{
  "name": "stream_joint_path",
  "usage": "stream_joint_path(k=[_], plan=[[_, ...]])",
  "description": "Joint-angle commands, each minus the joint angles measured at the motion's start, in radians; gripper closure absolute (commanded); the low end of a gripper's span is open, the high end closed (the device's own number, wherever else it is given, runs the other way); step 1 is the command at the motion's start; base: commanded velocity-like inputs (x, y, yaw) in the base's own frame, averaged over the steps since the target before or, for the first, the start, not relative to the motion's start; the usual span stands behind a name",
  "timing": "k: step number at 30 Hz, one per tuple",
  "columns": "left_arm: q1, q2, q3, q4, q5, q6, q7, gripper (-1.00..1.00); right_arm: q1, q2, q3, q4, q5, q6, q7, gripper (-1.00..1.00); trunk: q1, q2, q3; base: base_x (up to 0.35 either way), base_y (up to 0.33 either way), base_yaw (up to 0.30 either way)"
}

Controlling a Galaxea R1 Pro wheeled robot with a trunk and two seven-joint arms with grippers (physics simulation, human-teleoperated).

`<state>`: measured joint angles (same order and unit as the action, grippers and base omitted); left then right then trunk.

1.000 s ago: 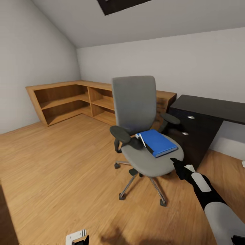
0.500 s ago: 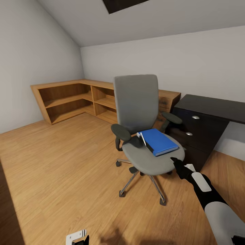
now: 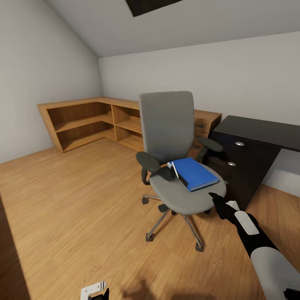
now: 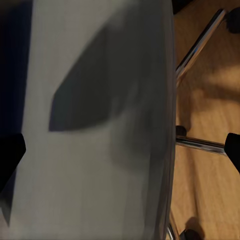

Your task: In the bedroom, organize the workspace by keeping the computer under the desk, ensuring the monitor is on the desk, placing the keyboard on the desk next to the monitor, placing the mouse on the desk next to the keyboard, moving the folder from the swivel chair onto the desk next to the mouse, stacking the notebook on top of the folder with the pen on top of the notebook, and positioning the swivel chair next to the desk.

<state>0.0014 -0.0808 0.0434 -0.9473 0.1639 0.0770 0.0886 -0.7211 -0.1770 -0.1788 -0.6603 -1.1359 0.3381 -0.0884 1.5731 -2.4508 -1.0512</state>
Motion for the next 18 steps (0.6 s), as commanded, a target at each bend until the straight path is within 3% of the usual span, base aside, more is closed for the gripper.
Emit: stream_joint_path(k=[1,18], plan=[[0.000,-0.001,0.001,-0.002,0.010,0.006,0.002,-1.00,0.000,0.000,-0.002,0.007,0.004,0.006,-0.009,-1.00,0.000,0.000,-0.001,0.000,0.000,0.018],[0.000,-0.001,0.001,-0.002,0.010,0.006,0.002,-1.00,0.000,-0.001,-0.002,0.007,0.005,0.005,-0.005,-1.00,0.000,0.000,-0.001,0.000,0.000,0.081]])
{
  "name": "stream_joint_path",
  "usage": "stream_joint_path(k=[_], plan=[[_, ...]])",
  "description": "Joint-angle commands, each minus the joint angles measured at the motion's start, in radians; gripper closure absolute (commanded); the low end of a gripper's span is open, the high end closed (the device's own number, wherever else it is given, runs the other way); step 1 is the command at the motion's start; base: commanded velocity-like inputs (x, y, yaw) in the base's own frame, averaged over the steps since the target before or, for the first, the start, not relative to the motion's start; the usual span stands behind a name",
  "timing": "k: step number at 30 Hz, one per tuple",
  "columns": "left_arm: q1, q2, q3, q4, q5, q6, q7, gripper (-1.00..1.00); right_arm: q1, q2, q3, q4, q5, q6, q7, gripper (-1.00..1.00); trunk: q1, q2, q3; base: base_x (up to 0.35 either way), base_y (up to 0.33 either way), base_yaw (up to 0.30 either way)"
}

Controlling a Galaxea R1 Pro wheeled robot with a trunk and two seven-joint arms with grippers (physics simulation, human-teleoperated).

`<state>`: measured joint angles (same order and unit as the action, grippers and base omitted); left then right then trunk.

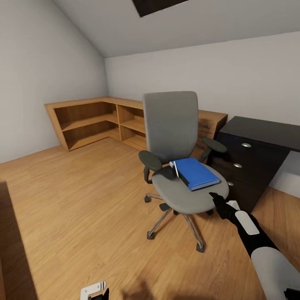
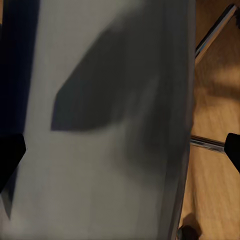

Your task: In the bedroom, organize the workspace by keeping the computer under the desk, ensuring the monitor is on the desk, placing the keyboard on the desk next to the monitor, placing the mouse on the desk next to the keyboard, moving the folder from the swivel chair onto the desk next to the mouse, stacking the notebook on top of the folder with the pen on top of the notebook, and positioning the swivel chair next to the desk.

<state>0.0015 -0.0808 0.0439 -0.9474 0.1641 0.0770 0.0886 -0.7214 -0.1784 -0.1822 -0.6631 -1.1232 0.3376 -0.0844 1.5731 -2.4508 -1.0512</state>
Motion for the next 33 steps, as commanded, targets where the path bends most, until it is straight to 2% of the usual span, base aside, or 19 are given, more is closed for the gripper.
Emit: stream_joint_path(k=[1,12,23,33], plan=[[0.000,-0.001,0.001,-0.002,0.010,0.006,0.002,-1.00,0.001,0.000,0.001,0.010,-0.007,0.006,-0.009,-1.00,0.000,0.000,-0.001,0.000,0.000,0.007],[0.000,0.000,0.000,-0.002,0.009,0.006,0.001,-1.00,0.001,0.000,0.001,0.010,-0.006,0.006,-0.009,-1.00,0.000,0.000,-0.001,0.153,0.000,0.001],[0.000,-0.001,-0.001,-0.002,0.009,0.006,0.001,-1.00,0.001,0.001,0.002,0.010,-0.006,0.005,-0.009,-1.00,0.000,0.000,-0.001,0.008,0.000,0.005],[0.000,-0.001,-0.001,-0.002,0.009,0.006,0.001,-1.00,0.001,0.001,0.003,0.008,-0.005,0.004,-0.008,-1.00,0.000,0.000,-0.001,0.000,0.000,0.137]])
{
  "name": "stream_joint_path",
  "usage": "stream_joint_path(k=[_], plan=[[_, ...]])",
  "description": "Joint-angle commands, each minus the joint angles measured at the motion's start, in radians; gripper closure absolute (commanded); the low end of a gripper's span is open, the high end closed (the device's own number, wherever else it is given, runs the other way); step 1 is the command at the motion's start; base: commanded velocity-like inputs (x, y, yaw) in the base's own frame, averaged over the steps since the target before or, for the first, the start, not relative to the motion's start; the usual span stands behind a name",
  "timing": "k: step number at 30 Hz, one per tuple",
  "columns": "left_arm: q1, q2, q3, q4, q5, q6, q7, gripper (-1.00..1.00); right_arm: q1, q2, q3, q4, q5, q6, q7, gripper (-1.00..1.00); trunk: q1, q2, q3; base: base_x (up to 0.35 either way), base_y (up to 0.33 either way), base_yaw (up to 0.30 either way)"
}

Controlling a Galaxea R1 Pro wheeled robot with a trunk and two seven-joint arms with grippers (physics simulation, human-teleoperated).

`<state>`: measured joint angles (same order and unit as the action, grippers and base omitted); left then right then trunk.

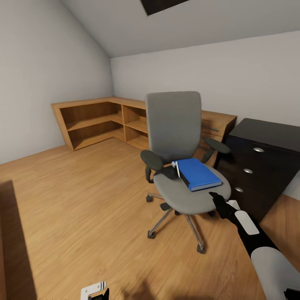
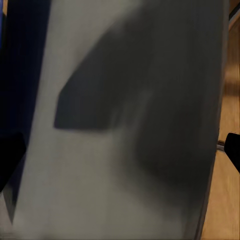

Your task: In the bedroom, organize the workspace by keeping the computer under the desk, ensuring the monitor is on the desk, placing the keyboard on the desk next to the monitor, placing the mouse on the desk next to the keyboard, moving the folder from the swivel chair onto the desk next to the mouse, stacking the notebook on top of the folder with the pen on top of the notebook, and positioning the swivel chair next to the desk.

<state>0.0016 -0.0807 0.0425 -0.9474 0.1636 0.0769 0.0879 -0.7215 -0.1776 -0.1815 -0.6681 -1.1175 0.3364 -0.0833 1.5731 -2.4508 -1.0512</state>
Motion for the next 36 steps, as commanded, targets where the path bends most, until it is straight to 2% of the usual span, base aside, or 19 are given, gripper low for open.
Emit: stream_joint_path(k=[1,17,21,36], plan=[[0.000,-0.001,0.000,-0.002,0.010,0.006,0.002,-1.00,0.001,0.000,0.002,0.013,-0.010,0.006,-0.009,-1.00,0.000,0.000,-0.001,0.000,0.000,0.164],[0.000,-0.001,0.000,-0.002,0.010,0.005,0.001,-1.00,0.001,0.000,0.002,0.013,-0.010,0.006,-0.007,-1.00,0.000,0.000,-0.001,0.033,0.000,0.131],[0.000,-0.001,0.000,-0.002,0.010,0.005,0.001,-1.00,0.001,0.000,0.002,0.013,-0.010,0.006,-0.007,-1.00,0.000,0.000,-0.001,0.225,0.000,0.039],[0.000,-0.001,0.001,-0.002,0.010,0.006,0.001,-1.00,0.001,0.000,0.002,0.013,-0.010,0.006,0.000,-1.00,0.000,0.000,-0.005,0.055,0.000,0.043]])
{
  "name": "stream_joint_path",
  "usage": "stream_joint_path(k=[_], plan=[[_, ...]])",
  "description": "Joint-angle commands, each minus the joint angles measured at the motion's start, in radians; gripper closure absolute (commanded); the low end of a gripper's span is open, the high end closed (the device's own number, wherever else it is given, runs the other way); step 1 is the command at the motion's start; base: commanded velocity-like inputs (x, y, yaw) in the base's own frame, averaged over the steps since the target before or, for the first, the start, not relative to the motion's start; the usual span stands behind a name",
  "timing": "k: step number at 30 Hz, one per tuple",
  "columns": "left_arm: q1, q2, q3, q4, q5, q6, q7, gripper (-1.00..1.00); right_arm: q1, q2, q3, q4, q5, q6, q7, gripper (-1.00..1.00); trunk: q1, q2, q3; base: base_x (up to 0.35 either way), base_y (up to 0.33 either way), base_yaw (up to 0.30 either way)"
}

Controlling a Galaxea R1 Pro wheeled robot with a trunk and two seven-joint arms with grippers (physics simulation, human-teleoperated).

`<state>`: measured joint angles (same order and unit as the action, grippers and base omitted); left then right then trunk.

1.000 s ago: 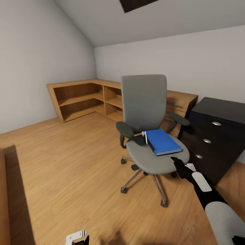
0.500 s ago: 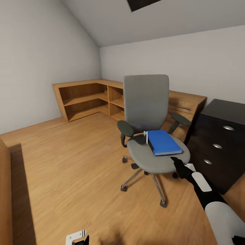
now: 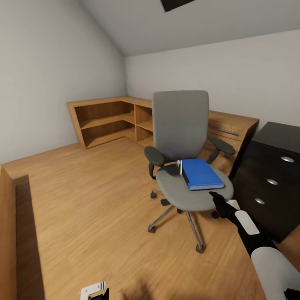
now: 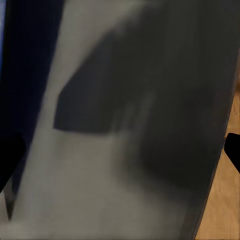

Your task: In the bedroom, organize the workspace by keeping the computer under the desk, ensuring the monitor is on the desk, placing the keyboard on the desk next to the monitor, placing the mouse on the desk next to the keyboard, moving the folder from the swivel chair onto the desk next to the mouse, stacking the notebook on top of the folder with the pen on top of the notebook, and positioning the swivel chair next to the desk.

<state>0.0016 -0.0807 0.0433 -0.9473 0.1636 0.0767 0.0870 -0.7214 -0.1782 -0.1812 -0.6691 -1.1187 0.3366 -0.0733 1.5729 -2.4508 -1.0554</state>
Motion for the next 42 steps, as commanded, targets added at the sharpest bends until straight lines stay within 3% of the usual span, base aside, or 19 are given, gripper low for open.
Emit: stream_joint_path(k=[1,23,42], plan=[[0.000,-0.001,0.000,-0.002,0.010,0.006,0.002,-1.00,0.001,0.000,0.002,0.014,-0.009,0.005,-0.010,-1.00,0.000,0.000,-0.002,0.096,0.000,0.160],[0.000,0.000,0.001,0.010,0.010,0.005,0.002,-1.00,0.000,-0.004,0.002,0.014,-0.007,0.005,-0.010,-1.00,0.000,0.000,-0.027,0.026,0.000,0.180],[0.000,0.001,0.001,0.013,0.010,-0.032,0.002,-1.00,0.001,-0.004,0.002,0.014,-0.006,0.005,0.007,-1.00,0.000,0.000,-0.028,0.161,0.000,0.011]])
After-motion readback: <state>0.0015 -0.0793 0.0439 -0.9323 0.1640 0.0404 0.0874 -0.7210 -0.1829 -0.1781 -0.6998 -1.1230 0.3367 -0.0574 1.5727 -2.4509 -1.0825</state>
